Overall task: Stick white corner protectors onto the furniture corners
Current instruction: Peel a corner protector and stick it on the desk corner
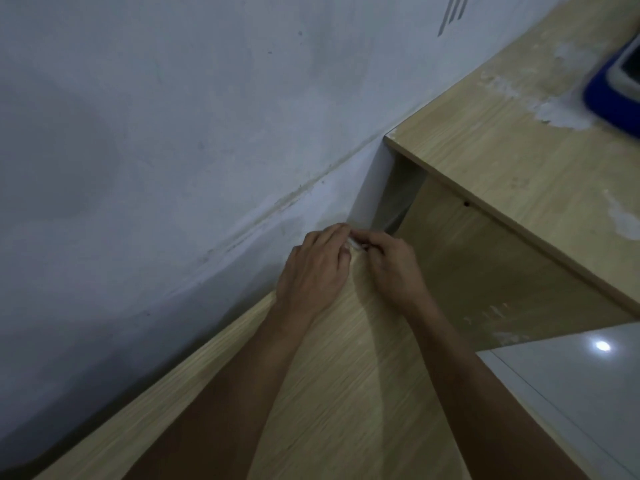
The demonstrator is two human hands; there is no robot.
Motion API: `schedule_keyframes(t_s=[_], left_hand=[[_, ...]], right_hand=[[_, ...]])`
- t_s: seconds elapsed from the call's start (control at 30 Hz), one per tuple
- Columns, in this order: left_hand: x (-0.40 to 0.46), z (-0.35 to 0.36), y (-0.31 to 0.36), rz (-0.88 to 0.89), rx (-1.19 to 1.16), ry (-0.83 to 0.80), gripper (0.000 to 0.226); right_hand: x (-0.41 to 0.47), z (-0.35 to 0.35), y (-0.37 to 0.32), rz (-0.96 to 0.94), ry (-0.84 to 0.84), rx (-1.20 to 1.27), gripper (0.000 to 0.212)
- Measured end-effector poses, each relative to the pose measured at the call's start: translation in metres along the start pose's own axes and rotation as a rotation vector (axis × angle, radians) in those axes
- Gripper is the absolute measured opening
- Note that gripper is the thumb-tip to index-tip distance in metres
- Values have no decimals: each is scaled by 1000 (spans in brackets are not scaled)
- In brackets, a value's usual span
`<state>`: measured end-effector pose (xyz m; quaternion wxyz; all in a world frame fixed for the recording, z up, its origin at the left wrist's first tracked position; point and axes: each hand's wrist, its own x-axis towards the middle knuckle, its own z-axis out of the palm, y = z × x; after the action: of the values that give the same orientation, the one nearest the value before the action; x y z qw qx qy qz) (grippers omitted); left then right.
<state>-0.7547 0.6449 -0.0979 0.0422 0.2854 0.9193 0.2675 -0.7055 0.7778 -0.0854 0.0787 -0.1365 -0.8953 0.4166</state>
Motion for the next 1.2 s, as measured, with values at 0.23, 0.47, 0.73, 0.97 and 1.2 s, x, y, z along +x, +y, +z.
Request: schedule_keyframes(t_s=[0.23, 0.47, 0.73, 0.97, 1.2], left_hand=[[2, -1, 1, -16, -88, -13, 40], [2, -2, 2, -46, -128, 22, 39], [6, -1, 0, -55, -103, 50, 43], [7, 1, -4, -42, -134, 55, 51], [5, 0, -5, -101, -219, 59, 39]], right_hand=[[-17, -4, 1, 27, 64, -18, 38], [-19, -1, 0, 23, 104, -49, 34], [-27, -2, 5, -126, -16, -194, 38], [-25, -13, -2, -209, -163, -686, 45], [-20, -29, -3, -218, -247, -758, 51]])
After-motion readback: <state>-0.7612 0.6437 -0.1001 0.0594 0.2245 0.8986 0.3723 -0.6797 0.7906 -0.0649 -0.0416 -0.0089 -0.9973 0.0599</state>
